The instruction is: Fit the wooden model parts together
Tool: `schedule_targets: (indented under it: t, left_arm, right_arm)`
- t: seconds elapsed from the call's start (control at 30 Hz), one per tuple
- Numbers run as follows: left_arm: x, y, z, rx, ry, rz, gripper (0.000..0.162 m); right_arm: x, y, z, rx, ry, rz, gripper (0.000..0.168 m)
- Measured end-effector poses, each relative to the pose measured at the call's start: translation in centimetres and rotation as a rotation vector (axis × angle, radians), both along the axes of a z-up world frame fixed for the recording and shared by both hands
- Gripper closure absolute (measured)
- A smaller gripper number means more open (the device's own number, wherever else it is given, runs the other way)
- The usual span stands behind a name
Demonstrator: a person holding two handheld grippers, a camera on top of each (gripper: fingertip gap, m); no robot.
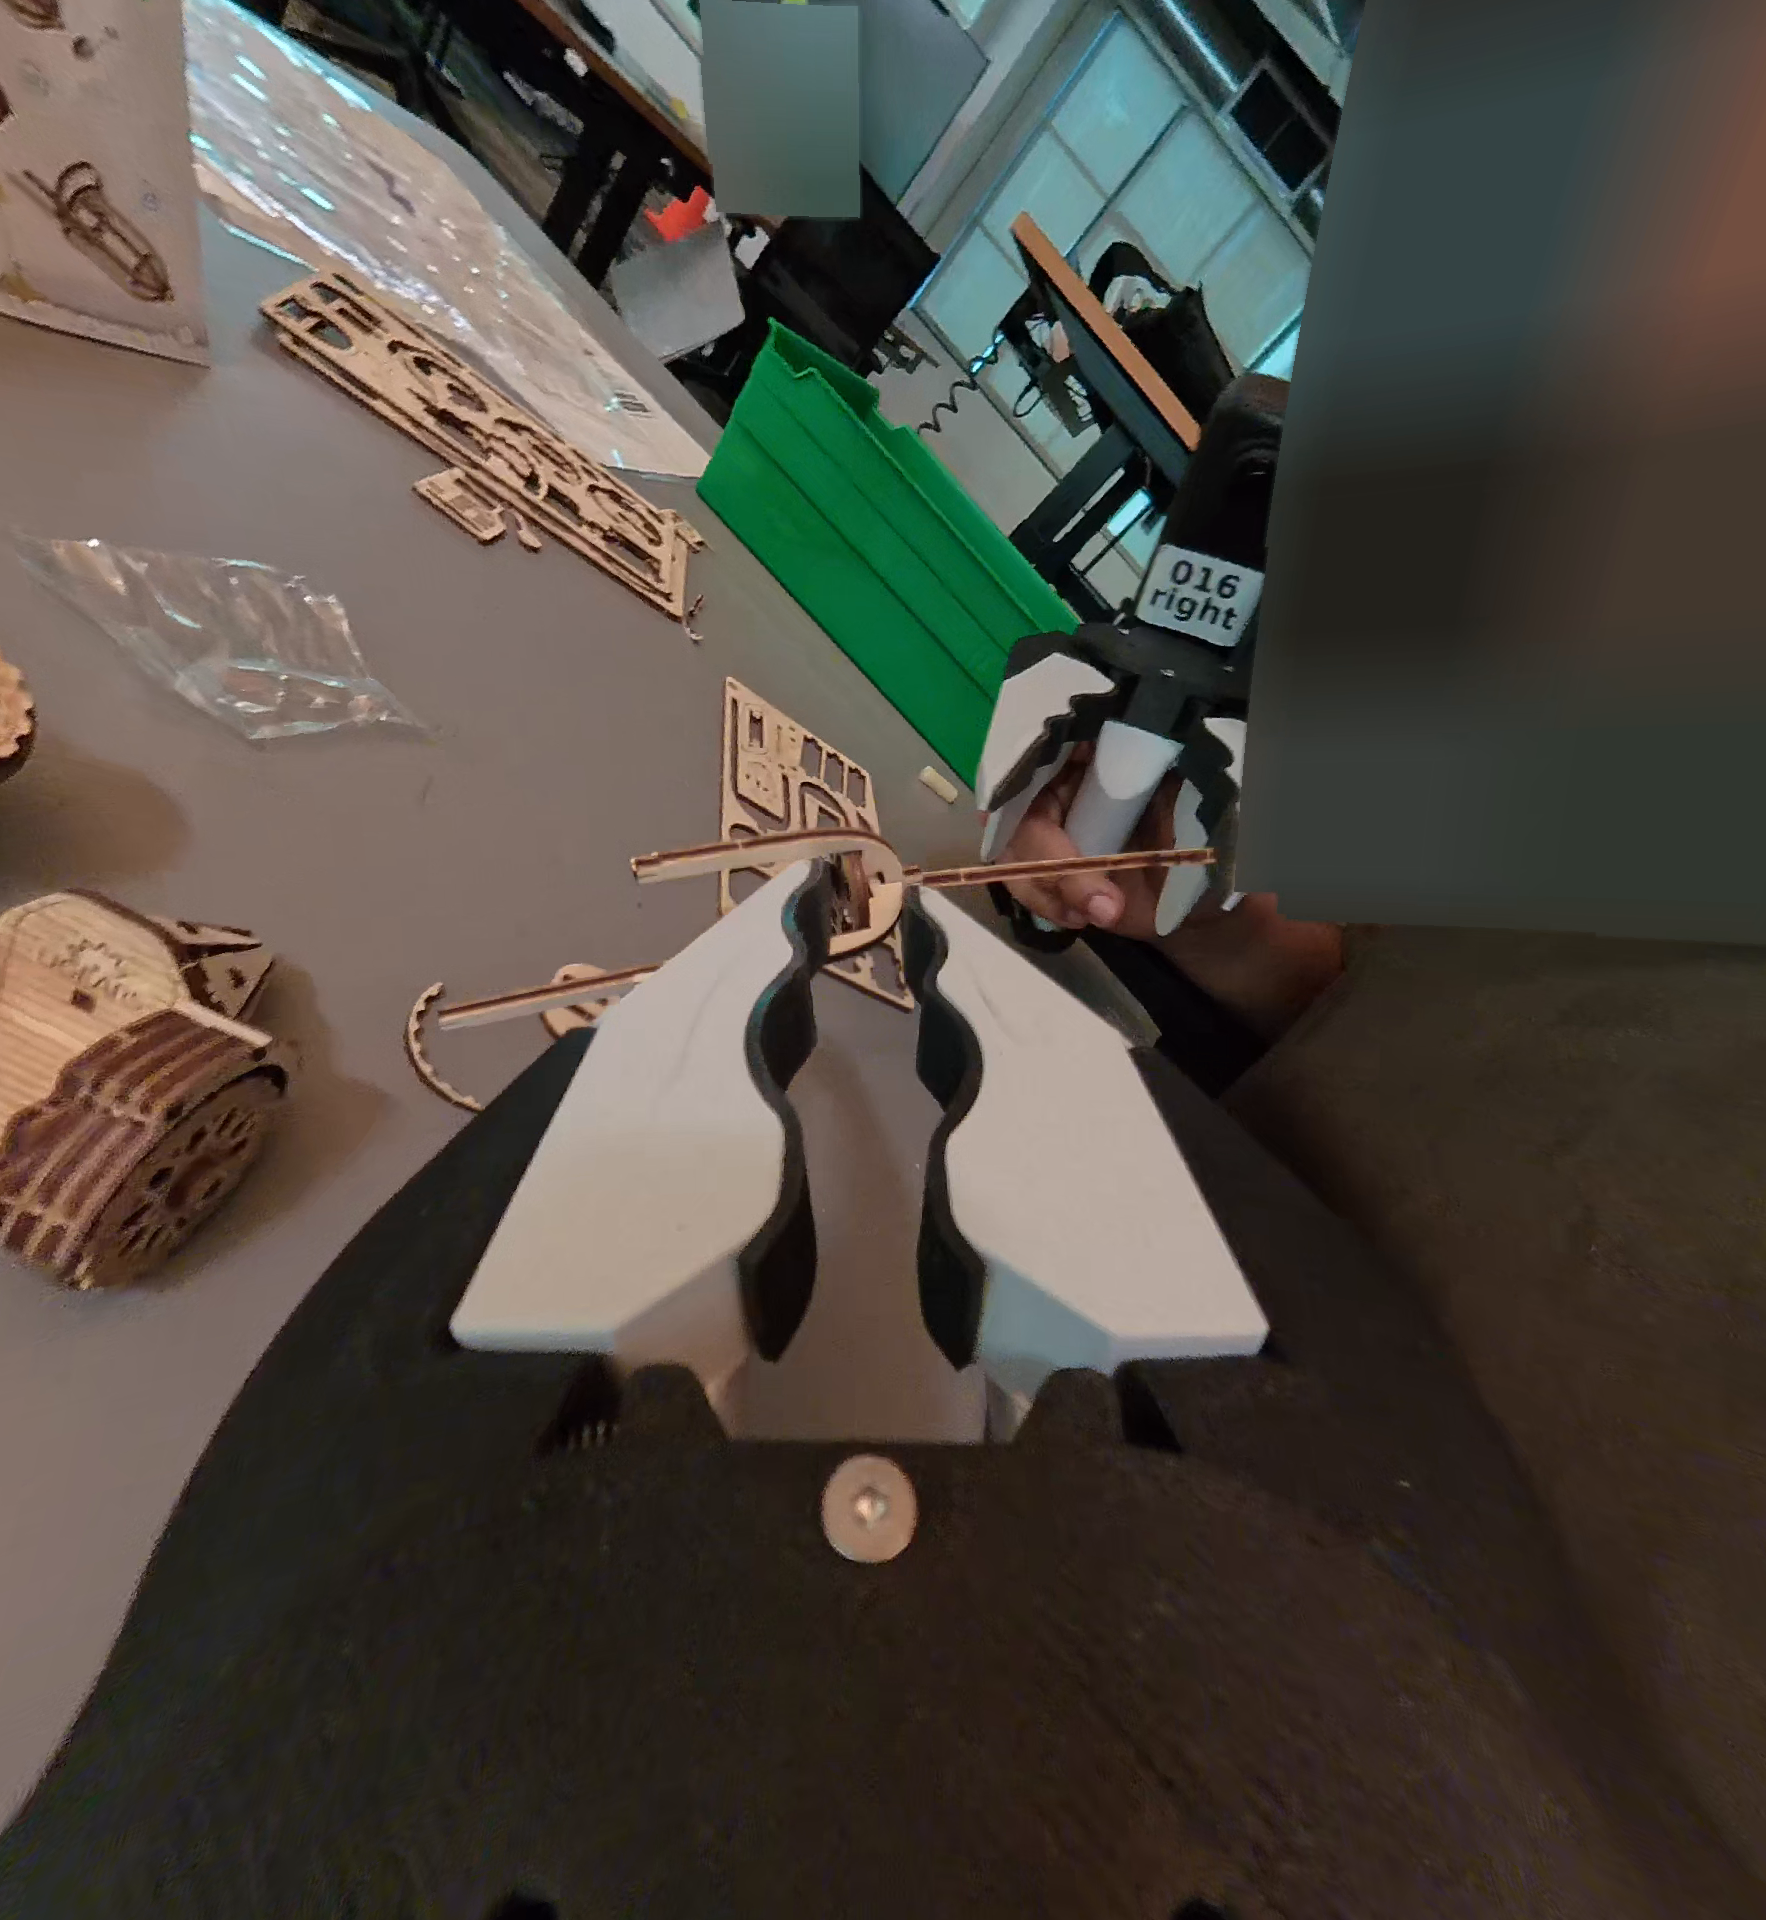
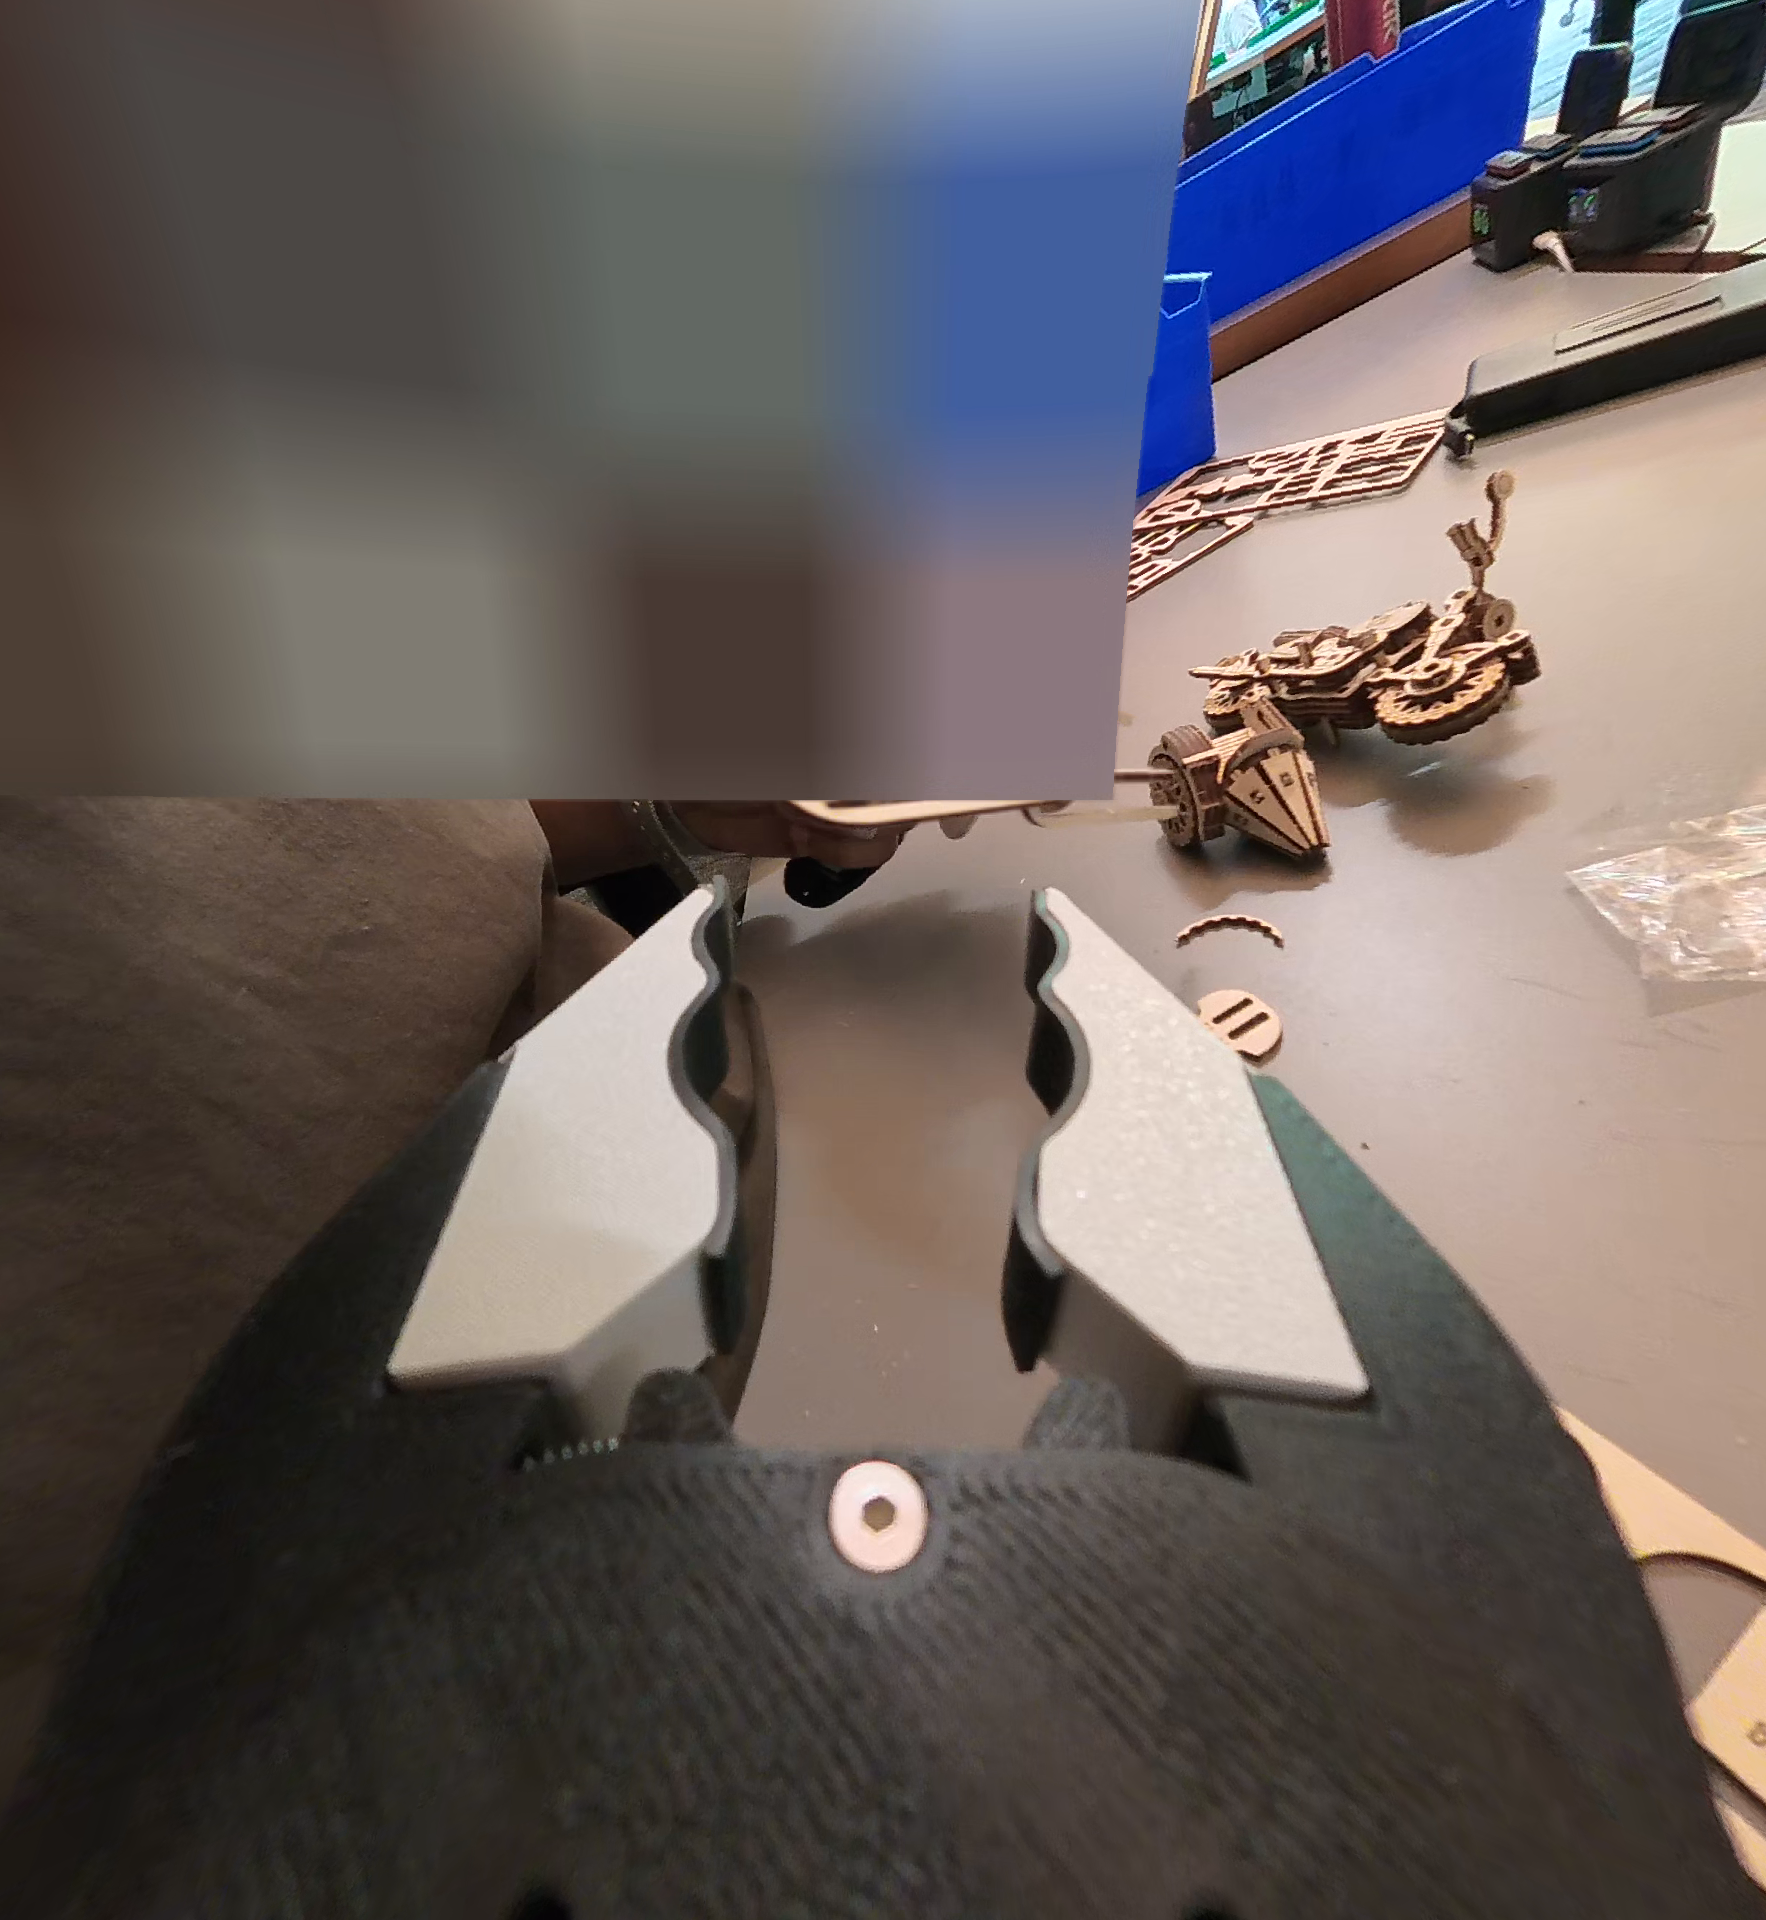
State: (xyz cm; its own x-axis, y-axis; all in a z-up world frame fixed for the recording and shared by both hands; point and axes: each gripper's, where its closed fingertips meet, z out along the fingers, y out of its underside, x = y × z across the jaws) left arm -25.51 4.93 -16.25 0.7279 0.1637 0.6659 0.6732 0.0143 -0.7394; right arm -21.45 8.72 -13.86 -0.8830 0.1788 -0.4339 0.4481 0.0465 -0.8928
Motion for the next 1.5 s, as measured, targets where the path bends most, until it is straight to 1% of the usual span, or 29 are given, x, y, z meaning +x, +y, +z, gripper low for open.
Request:
schedule_targets:
  t: [0.23, 0.3, 0.43, 0.5, 0.87, 1.5]
  left_arm:
    - [-0.84, -0.64, -0.52, -0.02, -0.031, 0.049, 0.15]
    - [-0.91, -0.67, -0.57, -0.023, -0.031, 0.053, 0.15]
    - [-0.76, -0.51, -0.57, -0.019, -0.038, 0.042, 0.15]
    - [-0.67, -0.45, -0.61, -0.018, -0.041, 0.038, 0.15]
    - [-0.58, -0.32, -0.47, -0.003, -0.047, 0.028, 0.15]
    - [-0.87, -0.52, -0.75, -0.008, -0.066, 0.042, 0.15]
  right_arm:
    - [-0.03, 0.08, 0.31, -0.006, 0.019, -0.008, 0.115]
    - [-0.06, 0.1, 0.46, -0.006, 0.033, -0.01, 0.118]
    - [0.05, 0.03, 0.42, 0.016, 0.075, -0.012, 0.133]
    - [0.15, -0.06, 0.26, 0.033, 0.088, -0.011, 0.136]
    - [0.11, 0.05, 0.36, 0.029, 0.091, -0.016, 0.137]
    - [-0.11, 0.11, 0.2, 0.046, 0.112, -0.032, 0.146]
